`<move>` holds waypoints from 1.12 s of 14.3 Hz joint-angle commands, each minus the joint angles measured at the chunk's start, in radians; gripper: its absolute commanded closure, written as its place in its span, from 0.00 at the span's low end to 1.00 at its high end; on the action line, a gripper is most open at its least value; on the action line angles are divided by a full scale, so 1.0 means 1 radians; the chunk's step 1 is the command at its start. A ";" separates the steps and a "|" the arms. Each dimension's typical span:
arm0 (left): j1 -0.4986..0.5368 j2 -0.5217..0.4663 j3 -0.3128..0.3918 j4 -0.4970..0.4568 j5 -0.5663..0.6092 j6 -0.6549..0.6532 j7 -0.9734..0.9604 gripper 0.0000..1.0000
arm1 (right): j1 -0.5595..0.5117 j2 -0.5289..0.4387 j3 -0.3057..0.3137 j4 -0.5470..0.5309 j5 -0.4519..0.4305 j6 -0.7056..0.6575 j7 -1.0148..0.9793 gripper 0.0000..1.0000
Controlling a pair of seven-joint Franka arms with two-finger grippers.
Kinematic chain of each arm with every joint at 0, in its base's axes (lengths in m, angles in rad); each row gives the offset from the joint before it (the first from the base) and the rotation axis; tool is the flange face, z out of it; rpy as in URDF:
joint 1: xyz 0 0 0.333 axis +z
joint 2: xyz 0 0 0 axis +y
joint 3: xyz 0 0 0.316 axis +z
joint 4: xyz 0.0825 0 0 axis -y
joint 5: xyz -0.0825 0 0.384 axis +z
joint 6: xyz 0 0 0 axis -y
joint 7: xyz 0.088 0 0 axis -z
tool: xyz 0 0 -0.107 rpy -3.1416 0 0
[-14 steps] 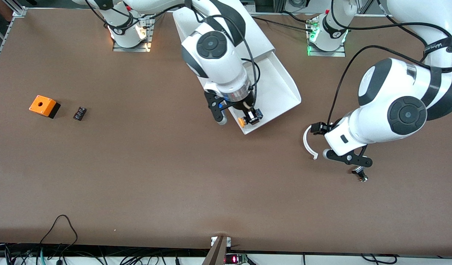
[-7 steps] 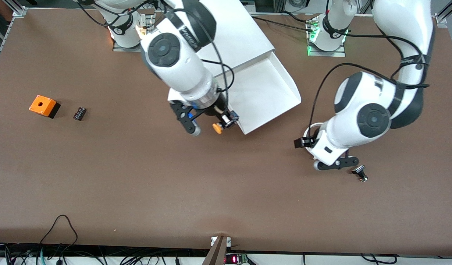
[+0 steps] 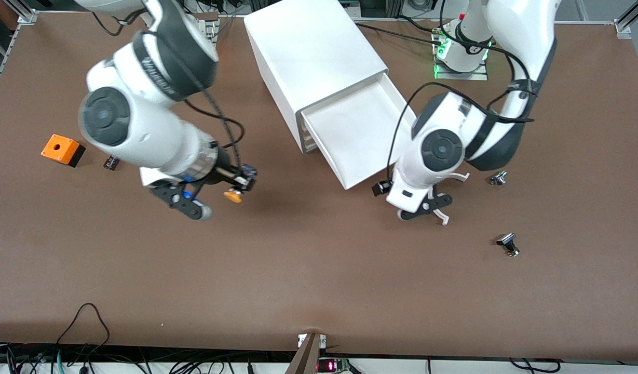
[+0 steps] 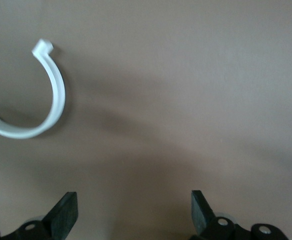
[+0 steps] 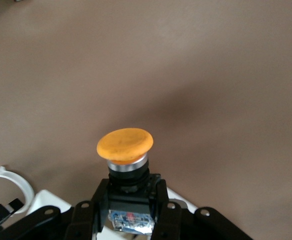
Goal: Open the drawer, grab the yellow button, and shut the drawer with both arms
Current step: 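Carry the yellow button out with the right gripper while the left gripper pushes the drawer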
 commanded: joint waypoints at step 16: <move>-0.046 -0.099 -0.212 -0.179 -0.087 -0.092 -0.092 0.01 | -0.017 -0.270 -0.366 -1.019 -0.133 0.731 -0.839 1.00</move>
